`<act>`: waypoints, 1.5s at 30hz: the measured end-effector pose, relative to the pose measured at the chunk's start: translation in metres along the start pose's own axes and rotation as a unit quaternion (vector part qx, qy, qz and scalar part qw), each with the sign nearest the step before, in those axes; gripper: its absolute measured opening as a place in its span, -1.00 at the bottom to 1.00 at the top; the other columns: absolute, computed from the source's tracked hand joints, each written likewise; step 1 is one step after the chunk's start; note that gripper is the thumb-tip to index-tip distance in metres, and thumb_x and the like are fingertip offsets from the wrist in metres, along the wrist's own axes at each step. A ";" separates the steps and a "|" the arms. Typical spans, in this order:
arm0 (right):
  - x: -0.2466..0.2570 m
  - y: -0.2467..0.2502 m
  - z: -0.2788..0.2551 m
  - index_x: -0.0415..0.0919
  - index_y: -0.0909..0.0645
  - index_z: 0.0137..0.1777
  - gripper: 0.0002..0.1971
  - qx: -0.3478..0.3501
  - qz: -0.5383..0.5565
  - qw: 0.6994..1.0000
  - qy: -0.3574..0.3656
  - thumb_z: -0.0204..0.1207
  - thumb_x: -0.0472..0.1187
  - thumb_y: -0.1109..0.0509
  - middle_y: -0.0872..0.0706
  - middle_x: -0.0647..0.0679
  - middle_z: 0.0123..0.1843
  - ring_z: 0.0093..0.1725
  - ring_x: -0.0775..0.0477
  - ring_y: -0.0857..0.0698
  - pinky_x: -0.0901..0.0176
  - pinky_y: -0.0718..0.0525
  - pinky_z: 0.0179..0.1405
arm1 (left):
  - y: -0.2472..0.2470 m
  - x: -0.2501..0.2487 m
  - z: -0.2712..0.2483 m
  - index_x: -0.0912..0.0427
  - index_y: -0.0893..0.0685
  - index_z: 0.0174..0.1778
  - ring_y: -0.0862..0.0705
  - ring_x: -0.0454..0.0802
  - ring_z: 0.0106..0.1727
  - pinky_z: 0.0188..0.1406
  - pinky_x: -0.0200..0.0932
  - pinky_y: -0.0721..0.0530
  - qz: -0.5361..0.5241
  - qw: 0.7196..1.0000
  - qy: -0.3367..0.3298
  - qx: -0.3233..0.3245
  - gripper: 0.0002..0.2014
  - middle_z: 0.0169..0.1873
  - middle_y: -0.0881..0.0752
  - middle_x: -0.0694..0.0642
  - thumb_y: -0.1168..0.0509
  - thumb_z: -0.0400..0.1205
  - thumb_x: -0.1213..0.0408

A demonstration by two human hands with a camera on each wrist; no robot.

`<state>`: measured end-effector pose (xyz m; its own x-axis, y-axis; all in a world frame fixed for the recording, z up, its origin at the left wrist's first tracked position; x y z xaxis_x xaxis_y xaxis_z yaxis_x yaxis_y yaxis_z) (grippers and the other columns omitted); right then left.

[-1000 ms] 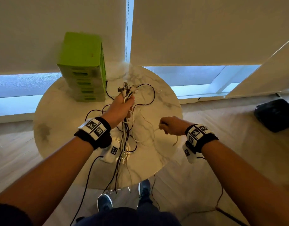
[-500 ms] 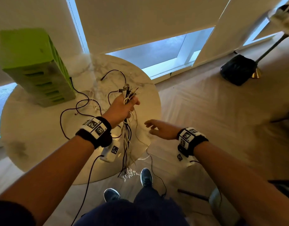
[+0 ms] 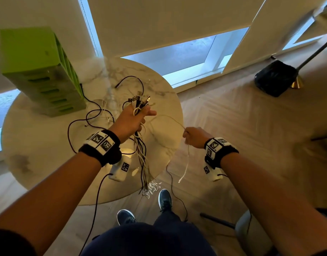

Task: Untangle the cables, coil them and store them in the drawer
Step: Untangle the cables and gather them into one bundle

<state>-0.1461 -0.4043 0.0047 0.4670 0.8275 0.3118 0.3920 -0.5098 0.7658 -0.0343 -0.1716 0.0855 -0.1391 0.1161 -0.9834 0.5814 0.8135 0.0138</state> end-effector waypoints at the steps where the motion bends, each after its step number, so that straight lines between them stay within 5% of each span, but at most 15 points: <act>1: -0.007 -0.009 -0.001 -0.29 -0.67 0.27 -0.75 0.051 -0.065 0.996 -0.031 0.70 -0.26 -0.27 -0.77 -0.22 0.24 0.20 -0.26 -0.74 -0.09 -0.70 0.27 | 0.003 0.000 0.001 0.04 -0.63 0.25 -0.45 -0.13 -0.32 -0.46 -0.25 -0.45 -0.011 1.000 -0.002 -0.008 -0.82 0.13 -0.85 0.06 -0.23 0.83 0.07; 4: -0.001 -0.029 -0.012 -0.37 -0.41 0.59 -0.46 0.152 -0.208 0.966 -0.028 0.74 -0.05 -0.31 -0.52 -0.30 0.58 0.51 -0.30 -0.55 -0.09 -0.52 0.49 | 0.004 0.000 0.002 0.00 -0.64 0.25 -0.46 -0.14 -0.33 -0.46 -0.24 -0.45 -0.025 1.000 0.004 -0.011 -0.81 0.07 -0.83 0.09 -0.25 0.81 0.03; 7: 0.045 -0.020 -0.017 -0.21 -0.05 0.77 -0.21 0.086 -0.105 0.987 0.090 0.70 0.02 -0.37 -0.23 -0.23 0.73 0.62 -0.28 -0.41 -0.11 -0.43 0.57 | -0.004 -0.001 0.001 0.01 -0.66 0.22 -0.46 -0.15 -0.35 -0.50 -0.28 -0.45 -0.032 0.999 0.021 -0.008 -0.80 -0.08 -0.80 0.01 -0.26 0.80 0.02; 9: 0.083 -0.015 -0.019 -0.12 -0.08 0.77 -0.24 0.052 -0.036 0.979 0.196 0.70 -0.01 -0.38 -0.26 -0.18 0.73 0.58 -0.21 -0.47 -0.04 -0.47 0.53 | -0.008 -0.002 -0.001 0.02 -0.67 0.23 -0.46 -0.16 -0.36 -0.51 -0.29 -0.44 -0.034 0.999 0.023 -0.009 -0.80 -0.13 -0.80 -0.04 -0.26 0.80 0.03; 14: 0.137 -0.020 -0.019 -0.23 -0.55 0.42 -0.69 0.032 0.008 0.957 0.287 0.78 -0.11 -0.23 -0.72 -0.17 0.25 0.15 -0.11 -0.68 0.05 -0.60 0.23 | -0.008 -0.004 -0.005 0.10 -0.66 0.27 -0.46 -0.18 -0.39 -0.55 -0.31 -0.45 -0.036 0.999 0.017 -0.015 -0.76 -0.12 -0.83 -0.02 -0.26 0.80 0.06; 19: 0.125 -0.010 -0.011 -0.10 -0.67 0.13 -0.73 -0.011 0.054 0.963 0.264 0.80 -0.09 -0.13 -0.71 0.04 -0.21 -0.29 0.08 -0.69 0.14 -0.68 -0.20 | 0.016 -0.007 -0.014 0.16 -0.78 0.16 -0.46 -0.06 -0.45 -0.55 -0.18 -0.36 -0.005 0.997 -0.030 -0.072 -0.59 -0.31 -0.81 -0.03 -0.36 0.69 -0.14; 21: 0.117 0.000 -0.010 -0.12 -0.67 0.08 -0.73 -0.027 0.073 0.965 0.252 0.79 -0.08 -0.14 -0.72 0.02 -0.24 -0.38 0.12 -0.69 0.21 -0.73 -0.25 | 0.025 -0.008 -0.016 0.10 -0.78 0.19 -0.58 0.12 -0.32 -0.53 -0.11 -0.38 0.009 0.995 -0.044 -0.087 -0.48 -0.14 -0.87 0.06 -0.42 0.59 -0.29; 24: 0.110 0.003 -0.010 -0.20 -0.68 0.05 -0.73 -0.004 0.099 0.971 0.216 0.78 -0.14 -0.16 -0.73 -0.04 -0.24 -0.46 0.19 -0.66 0.35 -0.67 -0.35 | 0.034 -0.014 -0.016 0.18 -0.72 0.23 -0.82 0.14 -0.01 -0.56 -0.23 -0.47 0.028 0.992 -0.076 -0.098 -0.57 0.04 -0.85 0.16 -0.41 0.68 -0.12; 28: 0.087 -0.031 -0.013 -0.26 -0.68 0.14 -0.73 0.167 0.012 0.979 0.112 0.77 -0.15 -0.19 -0.79 -0.11 -0.07 -0.15 -0.08 -0.81 0.19 -0.75 -0.24 | 0.049 -0.023 -0.016 0.00 -0.71 -0.01 -0.66 -0.15 -0.30 -0.46 -0.26 -0.48 0.018 0.985 -0.079 -0.156 -0.74 -0.18 -0.74 0.02 -0.33 0.73 -0.12; 31: 0.065 -0.063 -0.034 -0.18 -0.63 0.46 -0.61 0.352 -0.191 0.916 0.031 0.72 -0.02 -0.34 -0.72 -0.07 0.39 0.31 -0.16 -0.73 0.04 -0.75 0.07 | 0.055 -0.019 -0.019 -0.15 -0.62 -0.18 -0.34 -0.13 -0.45 -0.51 -0.14 -0.29 -0.037 0.985 -0.046 -0.163 -0.75 -0.40 -0.39 -0.03 -0.30 0.74 -0.16; 33: 0.064 -0.061 -0.031 -0.13 -0.47 0.62 -0.37 0.348 -0.262 0.900 0.028 0.62 0.13 -0.44 -0.56 -0.07 0.58 0.44 -0.16 -0.63 -0.09 -0.65 0.37 | 0.057 -0.016 -0.019 -0.18 -0.66 -0.19 -0.32 -0.16 -0.49 -0.54 -0.16 -0.26 -0.060 0.985 -0.035 -0.158 -0.82 -0.41 -0.31 -0.05 -0.36 0.74 -0.04; 36: 0.093 -0.038 -0.014 -0.01 -0.10 0.78 0.07 0.246 -0.097 0.961 0.082 0.38 0.25 -0.61 -0.20 -0.04 0.78 0.67 -0.16 -0.35 -0.15 -0.41 0.63 | 0.054 -0.009 -0.017 0.01 -0.53 -0.26 -0.28 -0.14 -0.52 -0.56 -0.16 -0.24 -0.068 0.987 -0.013 -0.148 -0.73 -0.39 -0.23 0.00 -0.42 0.73 0.15; 38: 0.125 -0.026 -0.012 0.06 0.00 0.78 0.18 0.210 0.020 0.965 0.154 0.30 0.22 -0.68 -0.09 0.03 0.80 0.74 -0.07 -0.17 -0.13 -0.25 0.70 | 0.049 -0.006 -0.016 0.04 -0.47 -0.20 -0.25 -0.12 -0.50 -0.53 -0.14 -0.23 -0.079 0.988 0.001 -0.133 -0.73 -0.38 -0.19 0.01 -0.41 0.74 0.14; 42: 0.185 -0.042 -0.020 -0.03 -0.42 0.62 -0.19 0.254 0.106 0.934 0.228 0.41 0.11 -0.65 -0.48 0.10 0.61 0.57 0.05 -0.44 0.05 -0.37 0.61 | 0.039 -0.012 -0.021 0.02 -0.43 -0.16 -0.26 -0.14 -0.48 -0.51 -0.18 -0.30 -0.080 0.992 0.003 -0.098 -0.72 -0.40 -0.22 -0.02 -0.32 0.78 0.04; 45: 0.200 -0.068 -0.019 -0.12 -0.78 0.00 -0.81 0.306 0.145 0.907 0.252 0.58 -0.01 -0.53 -0.83 0.05 0.07 0.16 0.04 -0.73 0.03 -0.60 0.38 | 0.044 -0.018 -0.028 0.06 -0.42 -0.13 -0.29 -0.12 -0.46 -0.45 -0.17 -0.40 -0.081 0.994 0.002 -0.079 -0.74 -0.43 -0.26 -0.04 -0.27 0.81 0.07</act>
<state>-0.0942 -0.1994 0.0261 0.2598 0.5625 0.7849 0.7496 -0.6300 0.2033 -0.0284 -0.1223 0.1085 -0.2246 -0.0212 -0.9742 0.4187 0.9007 -0.1161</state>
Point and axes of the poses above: each hand's wrist, its own z-axis towards the middle knuckle, its own y-axis out of the back of the hand, x = y × z, the point moved 6 cm from there along z, towards the middle knuckle
